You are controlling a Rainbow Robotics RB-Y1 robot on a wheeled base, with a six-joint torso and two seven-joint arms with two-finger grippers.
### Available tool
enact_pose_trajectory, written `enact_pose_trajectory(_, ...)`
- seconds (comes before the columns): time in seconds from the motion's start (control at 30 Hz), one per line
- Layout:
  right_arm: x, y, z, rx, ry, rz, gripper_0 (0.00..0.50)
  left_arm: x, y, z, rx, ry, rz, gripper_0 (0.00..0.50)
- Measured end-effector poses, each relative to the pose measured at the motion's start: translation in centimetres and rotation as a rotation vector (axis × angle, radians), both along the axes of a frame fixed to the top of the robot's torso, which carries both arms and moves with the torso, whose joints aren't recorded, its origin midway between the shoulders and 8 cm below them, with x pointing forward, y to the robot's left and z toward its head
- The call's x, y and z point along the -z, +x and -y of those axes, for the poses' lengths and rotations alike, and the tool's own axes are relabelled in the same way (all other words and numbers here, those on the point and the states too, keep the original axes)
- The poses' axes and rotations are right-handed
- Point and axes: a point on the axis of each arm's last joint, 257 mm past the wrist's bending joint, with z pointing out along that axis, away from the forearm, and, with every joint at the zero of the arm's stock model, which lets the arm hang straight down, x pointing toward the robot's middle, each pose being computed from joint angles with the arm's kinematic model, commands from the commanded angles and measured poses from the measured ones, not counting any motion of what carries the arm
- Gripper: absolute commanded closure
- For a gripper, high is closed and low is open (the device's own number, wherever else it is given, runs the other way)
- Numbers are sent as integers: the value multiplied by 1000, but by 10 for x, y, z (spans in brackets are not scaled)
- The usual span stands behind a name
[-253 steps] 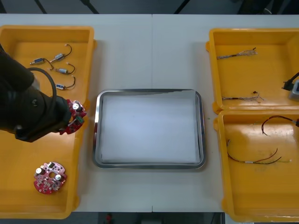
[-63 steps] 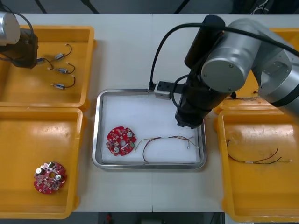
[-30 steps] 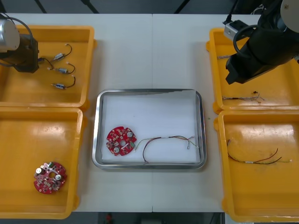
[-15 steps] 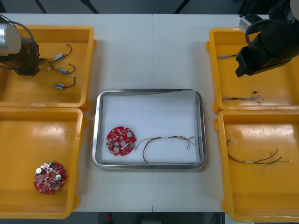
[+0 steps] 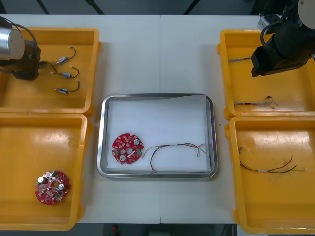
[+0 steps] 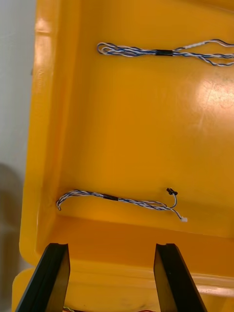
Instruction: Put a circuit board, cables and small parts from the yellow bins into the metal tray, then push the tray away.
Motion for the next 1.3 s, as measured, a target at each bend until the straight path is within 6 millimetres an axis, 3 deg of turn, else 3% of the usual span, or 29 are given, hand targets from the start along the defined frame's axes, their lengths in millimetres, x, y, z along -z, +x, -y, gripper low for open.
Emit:
enact_pose_trajectory(0.23, 10, 5, 19, 92, -5, -14, 0, 4, -3, -9, 66, 140, -39, 0)
enact_pose_trajectory(0.57, 13, 12, 44, 200, -17, -5, 0, -7, 4, -9, 132, 248, -33, 0)
enact_pose_trajectory(0.97, 12, 16, 46, 273, 4, 11, 0, -11, -5, -58, 143, 381, -92, 0)
enact_pose_trajectory(1.13, 13, 17, 45, 308, 34, 8, 0, -14, 1, -46, 323, 520, -152, 0)
enact_pose_trajectory(1.3, 14, 17, 45, 330, 41, 6, 0, -15, 12, -13, 289, 381, -88, 0)
